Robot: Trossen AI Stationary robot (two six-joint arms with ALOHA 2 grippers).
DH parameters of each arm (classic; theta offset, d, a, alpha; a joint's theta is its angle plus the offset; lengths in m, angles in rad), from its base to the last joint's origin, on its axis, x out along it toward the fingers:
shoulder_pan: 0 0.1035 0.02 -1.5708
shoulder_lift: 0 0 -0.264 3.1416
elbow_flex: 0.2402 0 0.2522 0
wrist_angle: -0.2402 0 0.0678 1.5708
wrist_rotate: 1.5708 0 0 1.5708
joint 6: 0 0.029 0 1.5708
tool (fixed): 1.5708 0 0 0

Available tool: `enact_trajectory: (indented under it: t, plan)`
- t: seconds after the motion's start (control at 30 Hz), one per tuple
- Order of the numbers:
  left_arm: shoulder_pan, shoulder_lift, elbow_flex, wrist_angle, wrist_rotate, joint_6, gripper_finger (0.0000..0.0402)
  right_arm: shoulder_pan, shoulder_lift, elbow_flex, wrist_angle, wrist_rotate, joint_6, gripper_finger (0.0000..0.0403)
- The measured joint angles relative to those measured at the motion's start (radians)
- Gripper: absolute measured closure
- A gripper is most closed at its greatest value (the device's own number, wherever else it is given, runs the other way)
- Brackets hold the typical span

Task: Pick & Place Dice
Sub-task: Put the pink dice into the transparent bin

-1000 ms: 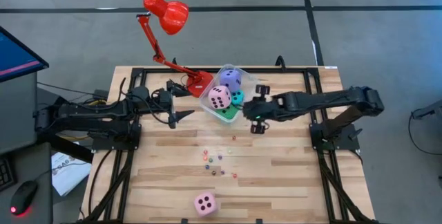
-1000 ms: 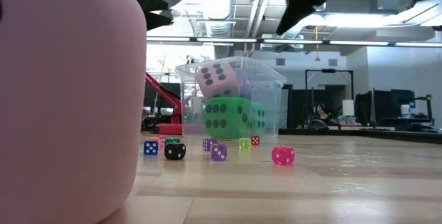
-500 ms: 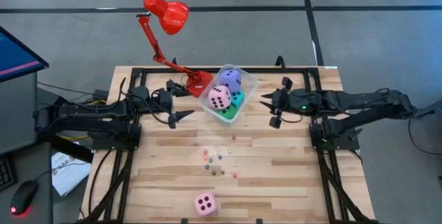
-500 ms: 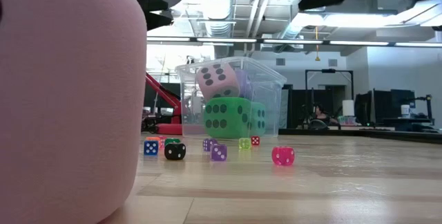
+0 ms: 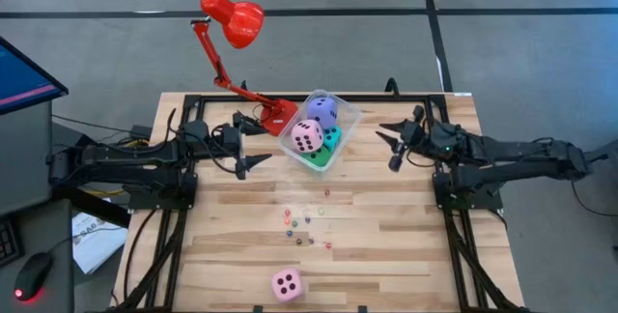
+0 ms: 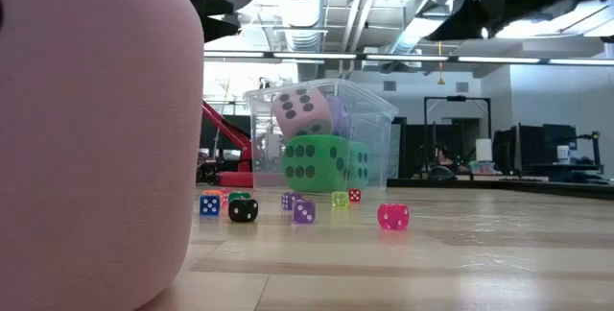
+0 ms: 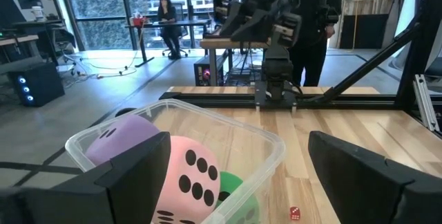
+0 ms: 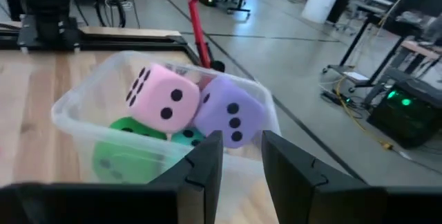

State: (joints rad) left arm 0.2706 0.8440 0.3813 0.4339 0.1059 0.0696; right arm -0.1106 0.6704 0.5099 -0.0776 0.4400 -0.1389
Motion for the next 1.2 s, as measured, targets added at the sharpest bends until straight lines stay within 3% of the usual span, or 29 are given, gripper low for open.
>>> enact_trajectory:
  t: [0.33, 0.67, 1.2]
  plan:
    - [0.000, 0.000, 0.000, 0.000, 0.000, 0.000, 0.0069, -0.083, -0.032, -0.099, 0.087, -0.281, 0.065, 0.0305]
    - [0.000, 0.000, 0.000, 0.000, 0.000, 0.000, 0.0069, -0.036, -0.063, -0.124, 0.031, -0.285, 0.140, 0.0305]
    - [0.000, 0.000, 0.000, 0.000, 0.000, 0.000, 0.0069, 0.043, -0.351, -0.124, -0.082, -0.283, 0.102, 0.0305]
